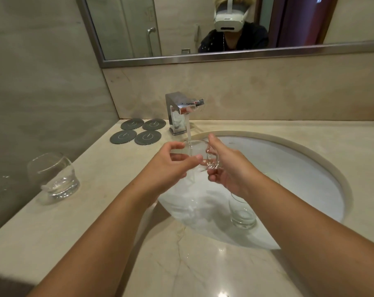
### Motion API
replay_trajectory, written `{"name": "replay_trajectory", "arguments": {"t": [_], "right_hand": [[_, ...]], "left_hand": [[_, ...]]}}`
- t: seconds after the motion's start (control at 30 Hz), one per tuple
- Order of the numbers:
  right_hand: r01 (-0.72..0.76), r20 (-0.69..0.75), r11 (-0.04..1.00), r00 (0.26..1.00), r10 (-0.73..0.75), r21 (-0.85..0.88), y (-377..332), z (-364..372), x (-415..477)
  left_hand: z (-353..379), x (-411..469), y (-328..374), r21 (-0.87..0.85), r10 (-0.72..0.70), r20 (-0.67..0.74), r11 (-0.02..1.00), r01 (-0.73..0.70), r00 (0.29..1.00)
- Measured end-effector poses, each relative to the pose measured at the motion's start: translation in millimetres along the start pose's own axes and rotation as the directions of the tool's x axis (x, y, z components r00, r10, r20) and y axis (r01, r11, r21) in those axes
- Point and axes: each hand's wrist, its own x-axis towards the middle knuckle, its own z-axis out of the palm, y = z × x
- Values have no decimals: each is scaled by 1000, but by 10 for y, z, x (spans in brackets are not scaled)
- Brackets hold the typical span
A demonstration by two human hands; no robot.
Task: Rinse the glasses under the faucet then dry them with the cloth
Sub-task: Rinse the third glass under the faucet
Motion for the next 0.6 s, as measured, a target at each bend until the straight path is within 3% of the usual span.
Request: {"name": "replay_trajectory", "arguments": {"t": [0.1, 0.17, 0.2, 0.27, 0.3, 0.37, 0.6], "right_hand": [[-61, 73, 998, 995, 61, -1, 44, 8, -54], [-36, 118, 990, 992, 52, -134, 25, -39, -86], [45, 111, 957, 994, -14, -286, -1, -89, -96], [249, 64, 765, 962, -264, -594, -63, -214, -98], [314, 41, 677, 921, -387, -666, -95, -285, -74], [372, 0, 665, 873, -488, -648, -132, -416, 5], [402, -89, 751, 851, -518, -524, -46, -720, 251]], "left_hand": [[7, -69, 39, 89, 47, -64, 995, -41, 997], [8, -110, 72, 159, 68, -107, 986, -51, 992], [15, -122, 87, 204, 82, -119, 977, -56, 989], [55, -128, 121, 334, 115, -122, 940, -69, 986], [88, -123, 135, 397, 131, -116, 915, -75, 985], [183, -80, 141, 483, 158, -96, 871, -93, 983], [646, 339, 83, 618, 141, 27, 776, -127, 990]]}}
